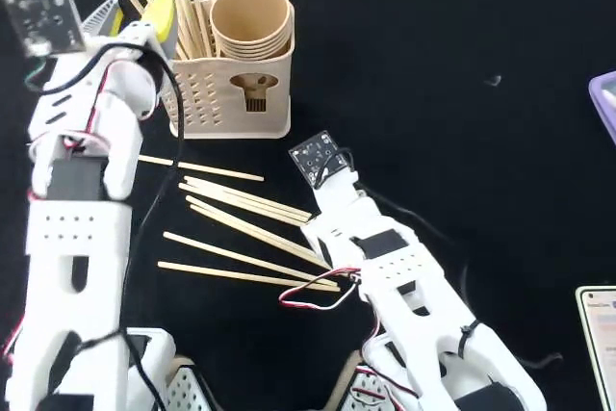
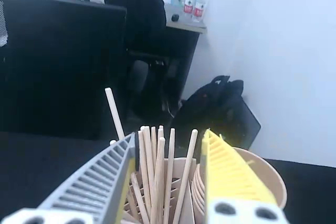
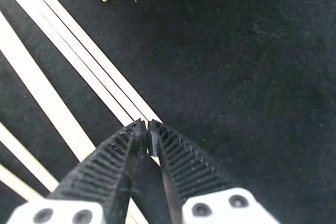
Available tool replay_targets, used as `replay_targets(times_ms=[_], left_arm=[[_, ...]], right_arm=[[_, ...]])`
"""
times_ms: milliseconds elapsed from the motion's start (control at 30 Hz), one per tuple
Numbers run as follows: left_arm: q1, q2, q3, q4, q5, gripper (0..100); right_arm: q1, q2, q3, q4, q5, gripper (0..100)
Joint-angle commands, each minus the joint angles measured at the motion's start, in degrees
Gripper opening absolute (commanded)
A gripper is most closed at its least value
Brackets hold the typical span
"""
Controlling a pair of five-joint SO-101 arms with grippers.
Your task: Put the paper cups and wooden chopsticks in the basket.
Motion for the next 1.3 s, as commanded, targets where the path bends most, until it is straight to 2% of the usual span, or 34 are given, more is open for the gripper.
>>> replay_targets(times_ms=[0, 267, 433, 500, 600, 667, 733, 833, 1000, 1100, 1267], left_arm=[[-1.54, -5.36, -1.63, 7.03, -0.35, 21], [-9.01, -9.32, 0.57, 24.97, -0.35, 21], [-17.54, -13.45, 13.76, 32.35, -0.35, 21], [-20.79, -14.59, 22.11, 31.12, -0.35, 21], [-24.66, -16.00, 34.24, 24.09, -0.35, 21], [-25.45, -16.35, 40.31, 19.08, 0.00, 21], [-23.25, -16.53, 44.79, 16.79, 0.18, 21], [-20.18, -16.53, 47.34, 16.44, -0.26, 21], [-19.65, -16.35, 49.54, 16.35, -0.18, 21], [-19.65, -16.44, 50.07, 16.26, 0.09, 21], [-19.65, -16.44, 50.24, 16.26, 0.09, 21]], right_arm=[[-0.62, -1.98, -0.04, -1.32, 0.62, 1.1], [-0.62, -1.98, -0.04, -1.32, 0.62, 1.1], [-1.49, -2.24, -0.04, -0.70, 0.62, 1.3], [-3.25, -2.24, -0.40, 1.32, 0.62, 2.1], [-6.77, -1.98, -1.63, 5.71, 0.62, 10.0], [-9.14, -1.98, -2.59, 8.09, 0.70, 15.5], [-10.99, -1.89, -3.74, 10.37, 0.88, 16.8], [-12.92, -1.89, -5.32, 13.54, 3.34, 14.2], [-12.22, -1.80, -8.04, 14.15, 4.57, 13.9], [-11.96, -1.80, -8.22, 14.51, 7.74, 13.9], [-16.35, -1.80, -6.46, 15.38, 8.62, 13.9]])
